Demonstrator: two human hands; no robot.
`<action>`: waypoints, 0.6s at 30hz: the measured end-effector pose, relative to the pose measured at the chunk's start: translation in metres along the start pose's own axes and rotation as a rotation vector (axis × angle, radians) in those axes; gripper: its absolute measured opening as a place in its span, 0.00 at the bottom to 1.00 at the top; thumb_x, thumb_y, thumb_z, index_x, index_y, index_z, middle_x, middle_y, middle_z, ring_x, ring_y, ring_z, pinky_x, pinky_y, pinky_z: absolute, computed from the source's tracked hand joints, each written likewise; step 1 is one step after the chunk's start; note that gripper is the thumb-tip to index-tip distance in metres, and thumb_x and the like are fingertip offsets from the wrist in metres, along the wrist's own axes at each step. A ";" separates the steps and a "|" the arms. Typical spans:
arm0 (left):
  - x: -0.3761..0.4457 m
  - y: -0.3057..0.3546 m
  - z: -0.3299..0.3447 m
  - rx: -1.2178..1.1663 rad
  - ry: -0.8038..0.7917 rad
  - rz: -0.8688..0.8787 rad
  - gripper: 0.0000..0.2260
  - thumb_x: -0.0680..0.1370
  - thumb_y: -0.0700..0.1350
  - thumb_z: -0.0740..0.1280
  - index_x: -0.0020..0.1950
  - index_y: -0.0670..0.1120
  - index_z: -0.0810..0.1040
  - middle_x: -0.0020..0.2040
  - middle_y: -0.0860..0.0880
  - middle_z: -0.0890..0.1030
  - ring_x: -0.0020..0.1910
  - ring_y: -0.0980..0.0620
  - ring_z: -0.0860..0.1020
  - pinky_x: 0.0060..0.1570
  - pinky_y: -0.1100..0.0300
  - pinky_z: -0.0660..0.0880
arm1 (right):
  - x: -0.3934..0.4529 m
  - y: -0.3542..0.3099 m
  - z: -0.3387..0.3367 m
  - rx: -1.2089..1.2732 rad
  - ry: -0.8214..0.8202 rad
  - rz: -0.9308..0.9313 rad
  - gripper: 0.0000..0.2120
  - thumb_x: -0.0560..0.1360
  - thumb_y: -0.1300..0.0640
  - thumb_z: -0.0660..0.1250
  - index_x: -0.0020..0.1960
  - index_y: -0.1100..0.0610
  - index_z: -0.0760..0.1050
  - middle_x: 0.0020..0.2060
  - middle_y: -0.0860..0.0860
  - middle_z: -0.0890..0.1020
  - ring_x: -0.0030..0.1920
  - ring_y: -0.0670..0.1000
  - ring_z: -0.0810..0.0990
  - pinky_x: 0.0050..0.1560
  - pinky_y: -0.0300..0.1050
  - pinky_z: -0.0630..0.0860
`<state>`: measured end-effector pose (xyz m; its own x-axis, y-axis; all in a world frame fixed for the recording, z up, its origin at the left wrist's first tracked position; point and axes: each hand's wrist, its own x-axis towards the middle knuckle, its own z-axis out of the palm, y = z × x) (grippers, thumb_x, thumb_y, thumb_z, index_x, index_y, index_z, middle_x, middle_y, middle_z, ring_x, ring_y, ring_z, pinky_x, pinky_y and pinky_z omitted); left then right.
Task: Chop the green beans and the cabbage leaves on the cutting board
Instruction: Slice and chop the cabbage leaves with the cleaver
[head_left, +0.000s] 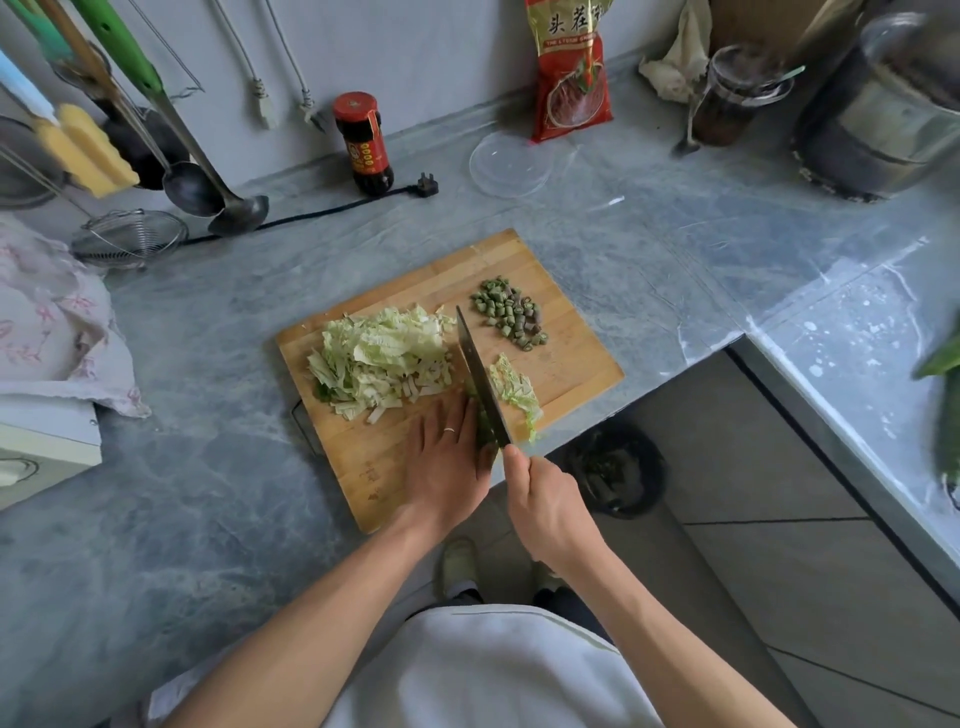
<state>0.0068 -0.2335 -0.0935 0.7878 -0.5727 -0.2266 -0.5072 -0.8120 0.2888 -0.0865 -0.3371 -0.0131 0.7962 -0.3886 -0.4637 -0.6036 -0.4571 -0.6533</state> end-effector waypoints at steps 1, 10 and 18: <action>0.001 0.000 0.001 0.002 -0.009 -0.003 0.30 0.82 0.57 0.48 0.80 0.44 0.57 0.80 0.45 0.57 0.79 0.38 0.56 0.74 0.40 0.53 | -0.003 0.002 -0.001 -0.015 -0.004 -0.008 0.26 0.83 0.40 0.47 0.37 0.56 0.67 0.32 0.53 0.73 0.35 0.54 0.74 0.39 0.48 0.69; 0.002 -0.001 0.001 -0.107 0.029 -0.010 0.32 0.78 0.58 0.43 0.81 0.47 0.55 0.81 0.47 0.56 0.79 0.44 0.53 0.76 0.45 0.48 | 0.019 -0.006 -0.013 0.105 0.066 -0.008 0.30 0.83 0.39 0.46 0.44 0.60 0.75 0.29 0.55 0.77 0.28 0.53 0.78 0.36 0.46 0.80; -0.001 -0.023 0.005 -0.239 0.252 0.179 0.24 0.82 0.49 0.57 0.78 0.44 0.64 0.79 0.47 0.63 0.78 0.50 0.60 0.74 0.50 0.58 | -0.006 -0.002 -0.025 0.135 0.053 0.022 0.29 0.83 0.38 0.47 0.40 0.60 0.70 0.27 0.54 0.75 0.22 0.52 0.76 0.26 0.42 0.72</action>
<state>0.0162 -0.2152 -0.1043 0.7706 -0.6330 0.0742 -0.5721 -0.6356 0.5184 -0.0909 -0.3534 0.0060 0.7773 -0.4404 -0.4492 -0.6070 -0.3376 -0.7194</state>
